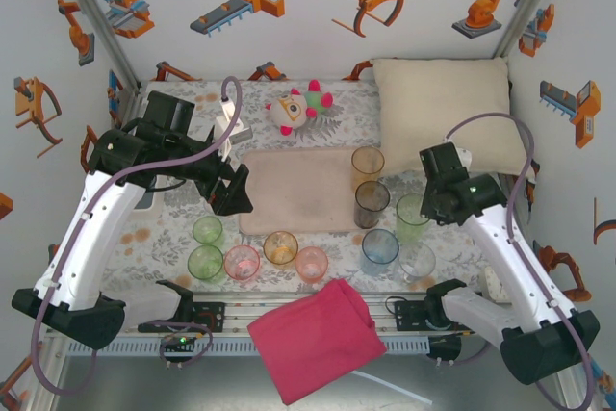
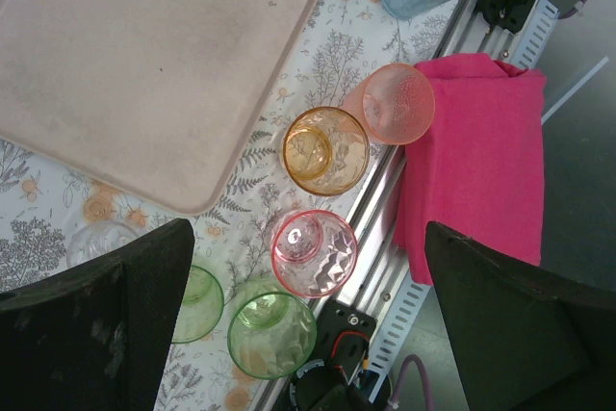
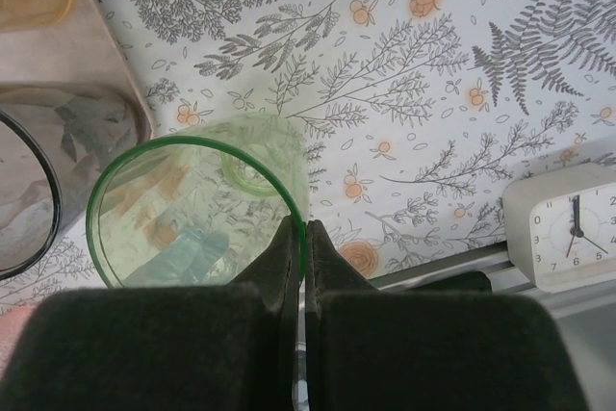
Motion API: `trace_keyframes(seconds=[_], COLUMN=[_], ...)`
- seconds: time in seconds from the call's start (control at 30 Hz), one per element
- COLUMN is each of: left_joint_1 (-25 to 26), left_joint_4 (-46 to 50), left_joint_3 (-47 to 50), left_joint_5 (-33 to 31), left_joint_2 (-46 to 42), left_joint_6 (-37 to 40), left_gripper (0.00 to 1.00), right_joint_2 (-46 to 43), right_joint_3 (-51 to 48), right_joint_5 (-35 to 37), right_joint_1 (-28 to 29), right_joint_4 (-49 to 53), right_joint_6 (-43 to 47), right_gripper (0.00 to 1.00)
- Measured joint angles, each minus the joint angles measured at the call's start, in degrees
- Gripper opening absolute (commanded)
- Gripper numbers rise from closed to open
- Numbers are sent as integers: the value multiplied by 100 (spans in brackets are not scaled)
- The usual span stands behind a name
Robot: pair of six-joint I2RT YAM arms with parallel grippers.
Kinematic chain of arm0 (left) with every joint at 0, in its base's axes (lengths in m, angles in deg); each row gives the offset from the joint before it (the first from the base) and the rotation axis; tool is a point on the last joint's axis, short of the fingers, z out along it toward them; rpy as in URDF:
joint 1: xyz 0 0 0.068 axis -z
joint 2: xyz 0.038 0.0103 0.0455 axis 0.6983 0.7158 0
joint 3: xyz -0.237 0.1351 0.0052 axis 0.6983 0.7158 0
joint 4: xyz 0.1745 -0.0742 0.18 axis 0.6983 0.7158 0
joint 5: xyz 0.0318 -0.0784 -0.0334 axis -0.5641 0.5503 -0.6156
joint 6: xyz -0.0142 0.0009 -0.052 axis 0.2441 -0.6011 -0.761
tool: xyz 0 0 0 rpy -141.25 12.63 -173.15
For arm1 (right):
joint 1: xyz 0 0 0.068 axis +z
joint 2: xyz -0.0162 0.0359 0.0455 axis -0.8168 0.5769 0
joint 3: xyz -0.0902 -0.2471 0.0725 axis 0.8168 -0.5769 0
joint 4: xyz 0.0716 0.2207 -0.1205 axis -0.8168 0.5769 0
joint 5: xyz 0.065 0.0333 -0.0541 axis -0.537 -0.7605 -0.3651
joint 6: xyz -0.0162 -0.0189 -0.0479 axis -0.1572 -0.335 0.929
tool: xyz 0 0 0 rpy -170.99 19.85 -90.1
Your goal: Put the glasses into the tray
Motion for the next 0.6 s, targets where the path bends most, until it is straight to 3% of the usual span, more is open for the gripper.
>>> trace_keyframes(seconds=[0.6], left_joint_1=[0], left_joint_4=[0], left_joint_3=[0], left_joint_5=[-61], left_joint_2=[0], left_joint_6=[2], left_gripper=[97], right_joint_2=[734], right_joint_3=[1384], right_joint_5=[186], right_joint_1=[-105], right_joint_4=[42], right_joint_6=[374], right_gripper=[0])
